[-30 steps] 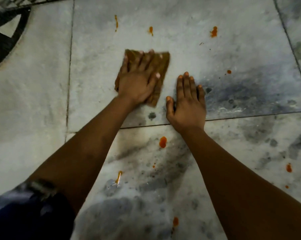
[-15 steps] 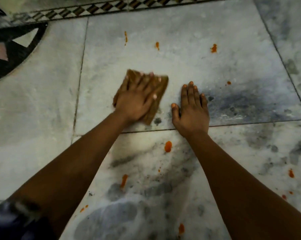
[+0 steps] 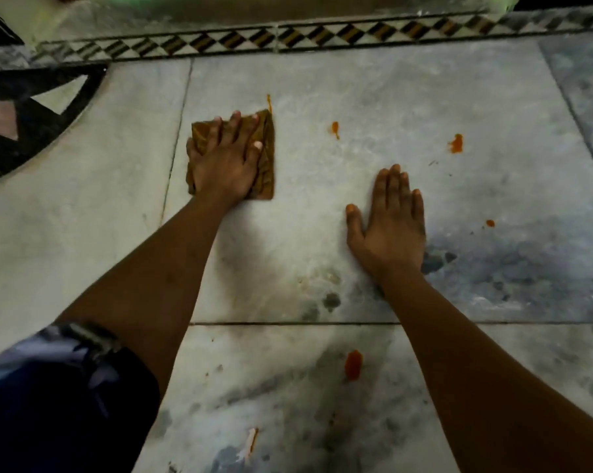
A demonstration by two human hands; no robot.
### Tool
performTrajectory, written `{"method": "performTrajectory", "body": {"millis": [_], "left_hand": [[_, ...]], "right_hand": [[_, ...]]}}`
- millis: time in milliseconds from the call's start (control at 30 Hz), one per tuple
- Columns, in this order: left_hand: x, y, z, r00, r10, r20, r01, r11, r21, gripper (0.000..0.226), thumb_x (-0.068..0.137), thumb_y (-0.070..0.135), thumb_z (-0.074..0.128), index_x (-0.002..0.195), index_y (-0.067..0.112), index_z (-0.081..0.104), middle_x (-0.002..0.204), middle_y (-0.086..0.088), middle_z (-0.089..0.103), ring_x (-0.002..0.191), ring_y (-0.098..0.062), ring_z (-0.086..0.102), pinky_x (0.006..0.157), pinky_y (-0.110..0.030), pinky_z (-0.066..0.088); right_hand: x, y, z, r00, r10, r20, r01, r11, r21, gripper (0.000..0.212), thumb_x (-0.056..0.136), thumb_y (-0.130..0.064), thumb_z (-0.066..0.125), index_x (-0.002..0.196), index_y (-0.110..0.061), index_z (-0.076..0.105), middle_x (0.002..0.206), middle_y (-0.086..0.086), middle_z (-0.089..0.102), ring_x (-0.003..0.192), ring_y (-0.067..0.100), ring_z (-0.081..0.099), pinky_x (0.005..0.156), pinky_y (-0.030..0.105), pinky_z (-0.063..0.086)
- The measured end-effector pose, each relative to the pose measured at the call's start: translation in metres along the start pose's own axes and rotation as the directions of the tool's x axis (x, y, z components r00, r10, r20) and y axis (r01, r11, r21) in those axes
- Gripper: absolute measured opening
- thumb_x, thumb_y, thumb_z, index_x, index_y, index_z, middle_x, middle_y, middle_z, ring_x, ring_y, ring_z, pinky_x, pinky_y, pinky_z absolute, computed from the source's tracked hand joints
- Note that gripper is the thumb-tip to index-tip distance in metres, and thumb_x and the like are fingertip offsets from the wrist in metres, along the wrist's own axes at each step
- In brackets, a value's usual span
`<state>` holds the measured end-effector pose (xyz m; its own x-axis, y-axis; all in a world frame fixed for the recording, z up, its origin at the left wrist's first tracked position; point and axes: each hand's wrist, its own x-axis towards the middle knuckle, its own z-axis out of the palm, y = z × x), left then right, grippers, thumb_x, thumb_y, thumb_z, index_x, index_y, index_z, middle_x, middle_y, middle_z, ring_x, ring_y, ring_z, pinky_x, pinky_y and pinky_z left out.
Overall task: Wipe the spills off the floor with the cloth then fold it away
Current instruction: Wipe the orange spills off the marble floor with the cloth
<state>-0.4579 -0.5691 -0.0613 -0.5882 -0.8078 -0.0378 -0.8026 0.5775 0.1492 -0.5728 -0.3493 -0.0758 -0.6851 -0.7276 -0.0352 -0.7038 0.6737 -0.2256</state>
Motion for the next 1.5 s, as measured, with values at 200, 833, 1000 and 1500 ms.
{"method": "performTrajectory", "body": {"millis": [200,833,1000,1500], "left_hand": [[0.077,0.022,-0.01,0.993,-0.102,0.059,0.104,0.994,-0.022,0.051,0.1,0.042,0.017,0.15,0.029,0.008,0.159,0.004,0.002,0.146,-0.023,-0.003,0.112,-0.061,-0.004],[0.078,0.051,-0.012,0.99,0.03,0.138,-0.024,0.999,-0.049,0.051,0.101,0.04,0.019,0.15,0.029,0.01,0.159,0.005,0.004,0.146,-0.02,-0.002,0.114,-0.056,-0.006],[0.032,0.025,-0.01,0.967,0.209,0.145,-0.209,0.978,-0.019,0.05,0.101,0.039,0.022,0.149,0.033,0.007,0.159,0.009,0.001,0.146,-0.015,-0.002,0.115,-0.049,-0.003],[0.054,0.104,0.004,0.786,0.574,0.232,-0.57,0.817,-0.09,0.054,0.099,0.047,0.023,0.148,0.037,0.003,0.157,0.014,-0.003,0.144,-0.01,-0.005,0.113,-0.044,-0.007]], "right_hand": [[0.001,0.0,0.0,1.0,0.014,-0.028,-0.014,1.0,0.018,0.078,0.087,-0.055,0.009,0.15,-0.008,0.002,0.158,0.011,0.001,0.146,0.022,0.0,0.115,0.033,-0.009],[0.002,-0.002,0.002,0.998,0.013,-0.056,-0.011,0.999,0.032,0.077,0.088,-0.053,0.016,0.149,-0.007,0.01,0.157,0.013,0.01,0.145,0.023,0.007,0.116,0.035,-0.005],[0.003,-0.001,0.003,0.997,0.014,-0.081,-0.009,0.999,0.052,0.075,0.089,-0.05,0.021,0.148,-0.004,0.018,0.155,0.016,0.018,0.144,0.026,0.016,0.115,0.036,0.0],[0.004,-0.001,0.004,0.996,0.015,-0.093,-0.011,0.999,0.042,0.075,0.088,-0.051,0.02,0.148,-0.005,0.016,0.156,0.015,0.015,0.145,0.025,0.012,0.115,0.038,0.0]]}}
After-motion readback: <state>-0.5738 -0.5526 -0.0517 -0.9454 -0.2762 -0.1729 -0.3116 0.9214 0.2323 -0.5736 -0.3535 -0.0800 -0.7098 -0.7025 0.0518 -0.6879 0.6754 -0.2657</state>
